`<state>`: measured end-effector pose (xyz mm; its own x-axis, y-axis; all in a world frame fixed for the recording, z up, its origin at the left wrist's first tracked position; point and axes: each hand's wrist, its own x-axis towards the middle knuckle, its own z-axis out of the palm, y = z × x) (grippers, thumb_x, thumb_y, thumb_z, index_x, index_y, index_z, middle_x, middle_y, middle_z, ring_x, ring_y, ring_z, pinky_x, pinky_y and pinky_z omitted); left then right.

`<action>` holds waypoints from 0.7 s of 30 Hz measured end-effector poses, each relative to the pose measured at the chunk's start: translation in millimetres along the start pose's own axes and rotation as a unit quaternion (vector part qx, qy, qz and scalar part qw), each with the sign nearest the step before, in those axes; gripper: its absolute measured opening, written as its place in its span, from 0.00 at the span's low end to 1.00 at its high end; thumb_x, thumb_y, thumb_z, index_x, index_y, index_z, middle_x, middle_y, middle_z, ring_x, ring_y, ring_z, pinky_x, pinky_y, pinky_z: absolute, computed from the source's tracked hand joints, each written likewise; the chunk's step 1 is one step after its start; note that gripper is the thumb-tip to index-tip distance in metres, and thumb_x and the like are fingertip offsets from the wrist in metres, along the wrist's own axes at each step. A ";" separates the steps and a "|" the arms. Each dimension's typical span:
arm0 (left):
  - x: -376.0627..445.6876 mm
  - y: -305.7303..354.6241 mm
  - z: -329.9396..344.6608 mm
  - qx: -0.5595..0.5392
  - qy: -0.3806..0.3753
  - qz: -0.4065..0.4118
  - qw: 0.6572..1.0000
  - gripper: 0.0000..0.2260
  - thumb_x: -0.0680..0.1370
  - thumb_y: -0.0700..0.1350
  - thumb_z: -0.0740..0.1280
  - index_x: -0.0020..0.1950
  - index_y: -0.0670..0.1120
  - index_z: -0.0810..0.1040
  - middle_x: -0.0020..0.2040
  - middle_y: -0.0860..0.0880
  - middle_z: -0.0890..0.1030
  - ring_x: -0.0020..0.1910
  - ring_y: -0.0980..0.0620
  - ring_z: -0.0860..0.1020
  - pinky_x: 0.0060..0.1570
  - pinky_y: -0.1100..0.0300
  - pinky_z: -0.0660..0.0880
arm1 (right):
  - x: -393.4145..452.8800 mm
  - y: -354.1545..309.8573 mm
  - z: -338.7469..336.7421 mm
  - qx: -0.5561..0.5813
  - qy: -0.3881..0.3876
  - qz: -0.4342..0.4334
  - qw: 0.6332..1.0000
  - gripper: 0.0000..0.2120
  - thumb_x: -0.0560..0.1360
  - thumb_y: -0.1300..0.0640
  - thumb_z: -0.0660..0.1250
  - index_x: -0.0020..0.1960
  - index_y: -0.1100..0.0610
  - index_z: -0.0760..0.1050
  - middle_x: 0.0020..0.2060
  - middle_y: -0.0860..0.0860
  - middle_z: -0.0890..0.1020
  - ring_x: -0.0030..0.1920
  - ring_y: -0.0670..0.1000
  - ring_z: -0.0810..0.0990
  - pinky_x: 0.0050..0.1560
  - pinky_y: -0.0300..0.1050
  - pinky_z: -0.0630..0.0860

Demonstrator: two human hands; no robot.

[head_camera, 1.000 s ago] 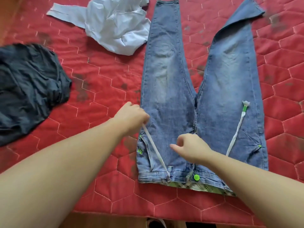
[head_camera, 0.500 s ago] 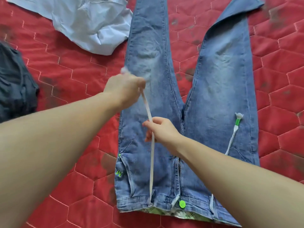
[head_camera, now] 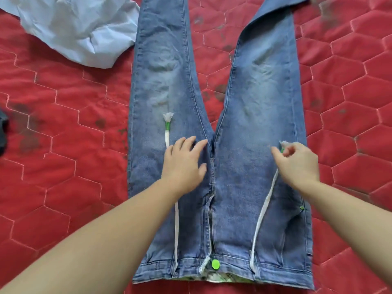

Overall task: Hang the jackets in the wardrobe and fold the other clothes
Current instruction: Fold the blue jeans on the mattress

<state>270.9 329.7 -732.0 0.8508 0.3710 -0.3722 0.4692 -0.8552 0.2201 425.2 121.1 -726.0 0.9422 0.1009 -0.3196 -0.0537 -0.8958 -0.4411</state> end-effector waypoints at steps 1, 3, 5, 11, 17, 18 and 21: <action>1.9 11.9 2.5 0.003 0.001 0.009 1.000 0.28 0.78 0.56 0.61 0.77 0.58 0.57 0.78 0.50 0.59 0.77 0.47 0.55 0.73 0.48 0.55 | 3.8 5.8 -1.9 -0.011 -0.013 0.034 0.999 0.14 0.72 0.46 0.69 0.36 0.56 0.73 0.41 0.55 0.81 0.49 0.60 0.78 0.48 0.48 0.70; 3.7 31.7 6.7 0.001 -0.012 0.022 1.000 0.30 0.78 0.57 0.61 0.78 0.59 0.54 0.79 0.49 0.55 0.77 0.46 0.52 0.73 0.47 0.52 | 6.5 13.9 0.2 -0.047 -0.061 0.065 0.995 0.14 0.72 0.47 0.69 0.36 0.58 0.74 0.37 0.56 0.79 0.48 0.61 0.79 0.45 0.48 0.69; 4.2 40.6 12.2 -0.003 -0.044 0.021 0.999 0.31 0.78 0.58 0.61 0.79 0.59 0.51 0.80 0.49 0.49 0.78 0.46 0.50 0.74 0.47 0.52 | 8.8 14.6 3.3 -0.073 -0.089 0.048 0.992 0.11 0.71 0.53 0.67 0.35 0.59 0.74 0.37 0.59 0.79 0.49 0.64 0.79 0.45 0.49 0.71; 5.9 26.4 23.8 0.014 -0.075 0.041 0.996 0.32 0.79 0.60 0.60 0.79 0.61 0.48 0.81 0.51 0.42 0.79 0.49 0.46 0.75 0.47 0.52 | 39.6 -30.1 1.8 0.017 -0.024 -0.054 0.998 0.03 0.74 0.55 0.68 0.44 0.55 0.79 0.45 0.55 0.84 0.50 0.57 0.80 0.49 0.44 0.71; -4.4 30.2 25.6 0.014 -0.074 0.038 0.996 0.33 0.79 0.61 0.59 0.79 0.61 0.46 0.80 0.50 0.40 0.79 0.48 0.44 0.76 0.46 0.50 | 25.5 -18.3 12.7 0.033 -0.129 -0.053 0.990 0.16 0.73 0.55 0.68 0.60 0.56 0.75 0.43 0.49 0.81 0.48 0.54 0.81 0.51 0.45 0.74; -6.3 30.2 25.6 0.017 -0.071 0.035 0.997 0.33 0.79 0.62 0.59 0.79 0.61 0.46 0.80 0.50 0.40 0.79 0.48 0.44 0.76 0.45 0.50 | 18.1 -13.0 13.0 0.014 -0.125 -0.083 0.989 0.17 0.73 0.55 0.68 0.61 0.55 0.74 0.44 0.49 0.80 0.48 0.54 0.79 0.51 0.45 0.72; -10.4 35.0 22.7 0.036 -0.061 0.027 0.997 0.32 0.79 0.62 0.57 0.79 0.60 0.45 0.80 0.51 0.39 0.79 0.47 0.41 0.76 0.43 0.45 | 5.2 -3.4 13.7 -0.009 -0.115 -0.139 0.984 0.17 0.73 0.55 0.66 0.62 0.52 0.73 0.50 0.51 0.78 0.50 0.55 0.78 0.52 0.49 0.73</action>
<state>273.2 287.7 -740.9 0.8372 0.2799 -0.4698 0.4011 -0.8982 0.1796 425.8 130.5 -737.6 0.8201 0.4356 -0.3710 0.2028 -0.8276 -0.5234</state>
